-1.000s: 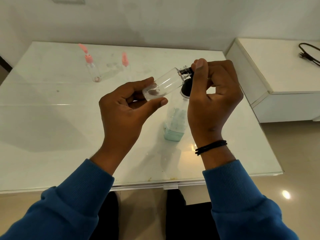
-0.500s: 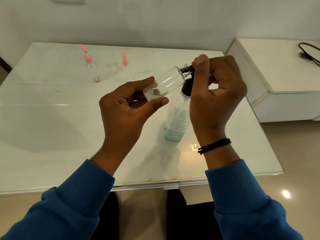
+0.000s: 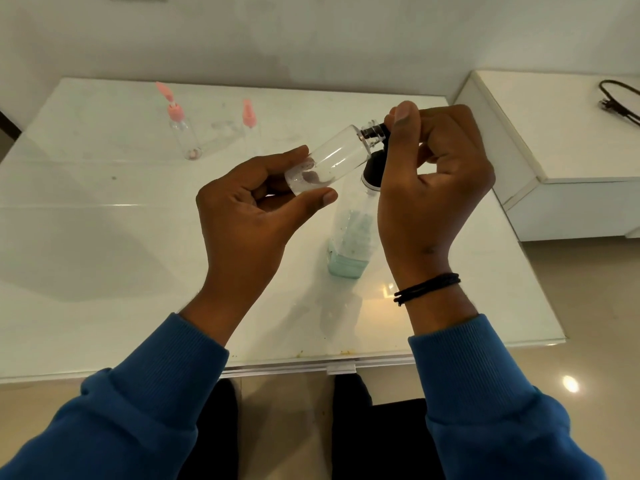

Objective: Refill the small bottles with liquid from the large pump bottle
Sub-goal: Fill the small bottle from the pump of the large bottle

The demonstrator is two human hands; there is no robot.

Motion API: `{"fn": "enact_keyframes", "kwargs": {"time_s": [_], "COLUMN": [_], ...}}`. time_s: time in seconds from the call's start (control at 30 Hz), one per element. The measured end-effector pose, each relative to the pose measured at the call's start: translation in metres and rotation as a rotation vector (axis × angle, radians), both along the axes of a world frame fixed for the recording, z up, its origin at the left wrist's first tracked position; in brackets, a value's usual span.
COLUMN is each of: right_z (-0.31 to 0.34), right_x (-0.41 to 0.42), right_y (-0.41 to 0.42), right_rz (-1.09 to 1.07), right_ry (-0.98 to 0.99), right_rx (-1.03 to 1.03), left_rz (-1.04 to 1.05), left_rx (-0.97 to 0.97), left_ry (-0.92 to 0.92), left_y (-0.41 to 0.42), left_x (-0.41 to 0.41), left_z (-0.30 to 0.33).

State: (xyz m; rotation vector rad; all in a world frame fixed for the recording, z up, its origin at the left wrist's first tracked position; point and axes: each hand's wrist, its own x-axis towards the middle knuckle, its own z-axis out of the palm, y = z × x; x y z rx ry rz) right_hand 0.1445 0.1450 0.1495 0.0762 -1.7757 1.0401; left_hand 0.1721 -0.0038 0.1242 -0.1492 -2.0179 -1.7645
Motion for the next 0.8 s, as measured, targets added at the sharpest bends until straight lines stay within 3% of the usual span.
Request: {"fn": "enact_keyframes", "kwargs": {"time_s": [0.8], "right_z": [-0.001], "right_x": [-0.001], "right_y": [-0.001], "right_rz": [0.015], "right_ry": [0.025], "right_rx": [0.003], "left_rz": [0.011], "left_rx": [-0.018], "left_ry": [0.021], "left_y": [0.002], "left_x": [0.001], "left_z": [0.002]}}
